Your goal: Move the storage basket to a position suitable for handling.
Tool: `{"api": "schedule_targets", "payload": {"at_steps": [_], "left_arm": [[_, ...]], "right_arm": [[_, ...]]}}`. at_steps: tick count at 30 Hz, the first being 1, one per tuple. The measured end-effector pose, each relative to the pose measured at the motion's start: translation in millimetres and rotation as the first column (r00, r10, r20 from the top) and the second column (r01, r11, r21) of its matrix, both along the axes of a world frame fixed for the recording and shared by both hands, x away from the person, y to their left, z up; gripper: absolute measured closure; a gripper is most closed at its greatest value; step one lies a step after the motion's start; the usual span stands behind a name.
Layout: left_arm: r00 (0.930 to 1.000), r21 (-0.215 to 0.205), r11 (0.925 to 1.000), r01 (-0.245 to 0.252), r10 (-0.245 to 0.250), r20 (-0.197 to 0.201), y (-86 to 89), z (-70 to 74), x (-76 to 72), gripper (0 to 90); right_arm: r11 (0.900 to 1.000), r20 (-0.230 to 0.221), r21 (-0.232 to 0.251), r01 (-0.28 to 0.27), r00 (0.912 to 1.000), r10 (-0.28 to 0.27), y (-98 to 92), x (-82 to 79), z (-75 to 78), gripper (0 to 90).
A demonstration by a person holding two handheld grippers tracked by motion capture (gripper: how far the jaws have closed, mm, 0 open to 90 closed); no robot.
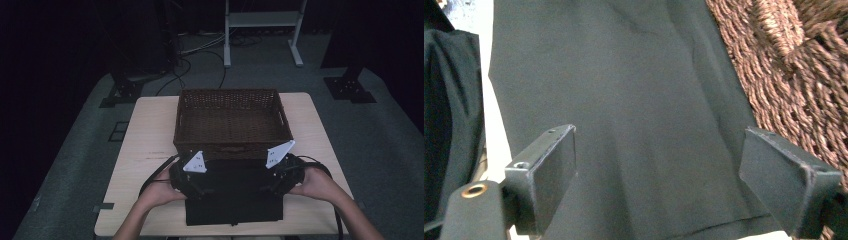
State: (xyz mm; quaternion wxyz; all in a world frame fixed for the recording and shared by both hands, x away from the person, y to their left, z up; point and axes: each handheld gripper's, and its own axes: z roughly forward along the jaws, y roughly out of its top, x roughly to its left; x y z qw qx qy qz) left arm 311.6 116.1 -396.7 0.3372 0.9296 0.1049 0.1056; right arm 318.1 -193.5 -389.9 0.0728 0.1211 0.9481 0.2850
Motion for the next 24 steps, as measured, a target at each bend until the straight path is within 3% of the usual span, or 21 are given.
{"api": "schedule_targets", "payload": {"at_steps": [20,24], "left_arm": [[0.9988,0.062,0.9977,0.025,-0.023,-0.042,-18.2,-16.3,8.5,5.3],[0.9982,0.059,0.9979,0.027,-0.023,-0.055,-21.2,-20.5,10.8,5.4]], "right_arm": [[0.999,-0.032,-0.027,-0.024,0.9992,0.023,13.0,4.7,-12.2,14.8],[0.999,-0.037,-0.035,-0.026,0.9990,0.024,15.2,6.6,-16.9,14.8]]}}
